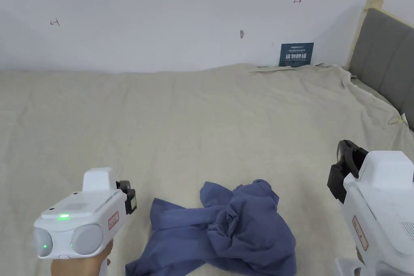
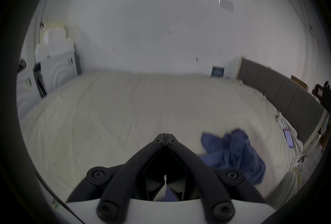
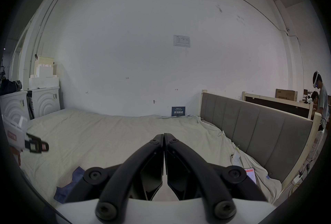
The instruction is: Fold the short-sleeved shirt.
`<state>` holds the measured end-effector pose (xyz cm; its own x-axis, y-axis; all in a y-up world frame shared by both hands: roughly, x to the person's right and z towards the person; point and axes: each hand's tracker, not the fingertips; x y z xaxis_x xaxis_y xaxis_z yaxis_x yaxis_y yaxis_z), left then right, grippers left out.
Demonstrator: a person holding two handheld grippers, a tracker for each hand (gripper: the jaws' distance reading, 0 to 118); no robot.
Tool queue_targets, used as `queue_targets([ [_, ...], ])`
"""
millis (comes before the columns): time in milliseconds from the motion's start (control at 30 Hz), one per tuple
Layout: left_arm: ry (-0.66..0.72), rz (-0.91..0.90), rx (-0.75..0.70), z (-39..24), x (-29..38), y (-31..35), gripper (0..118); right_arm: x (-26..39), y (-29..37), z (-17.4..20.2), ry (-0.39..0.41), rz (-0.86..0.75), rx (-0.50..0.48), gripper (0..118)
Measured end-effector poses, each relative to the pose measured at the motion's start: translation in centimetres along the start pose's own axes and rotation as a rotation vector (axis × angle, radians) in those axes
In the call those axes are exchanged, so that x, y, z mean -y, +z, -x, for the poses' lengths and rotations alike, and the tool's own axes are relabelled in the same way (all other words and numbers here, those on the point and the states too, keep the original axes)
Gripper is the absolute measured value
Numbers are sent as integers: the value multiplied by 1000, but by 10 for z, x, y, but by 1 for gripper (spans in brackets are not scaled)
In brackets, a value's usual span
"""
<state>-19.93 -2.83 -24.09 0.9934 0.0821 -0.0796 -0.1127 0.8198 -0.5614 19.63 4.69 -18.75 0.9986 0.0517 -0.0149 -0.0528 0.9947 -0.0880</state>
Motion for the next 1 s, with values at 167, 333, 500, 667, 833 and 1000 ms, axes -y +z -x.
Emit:
queue_targets([
  [167, 53, 215, 42, 5, 39, -22, 0, 6, -3, 0, 3, 17, -5, 0],
  [333, 85, 329, 46, 12, 77, -32, 39, 9, -3, 4, 5, 36, -8, 0],
  [500, 16, 412, 23, 8, 105, -34, 80, 13, -5, 10, 5, 57, -15, 0],
  [667, -17, 489, -10, 2, 121, -44, 81, 19, -8, 12, 5, 72, -28, 0],
  [833, -40, 503, -41, -5, 126, -50, 72, 25, -12, 12, 8, 88, -36, 0],
  [1000, -58, 466, 22, -9, 119, -44, 6, 26, -16, 14, 11, 103, -39, 0],
])
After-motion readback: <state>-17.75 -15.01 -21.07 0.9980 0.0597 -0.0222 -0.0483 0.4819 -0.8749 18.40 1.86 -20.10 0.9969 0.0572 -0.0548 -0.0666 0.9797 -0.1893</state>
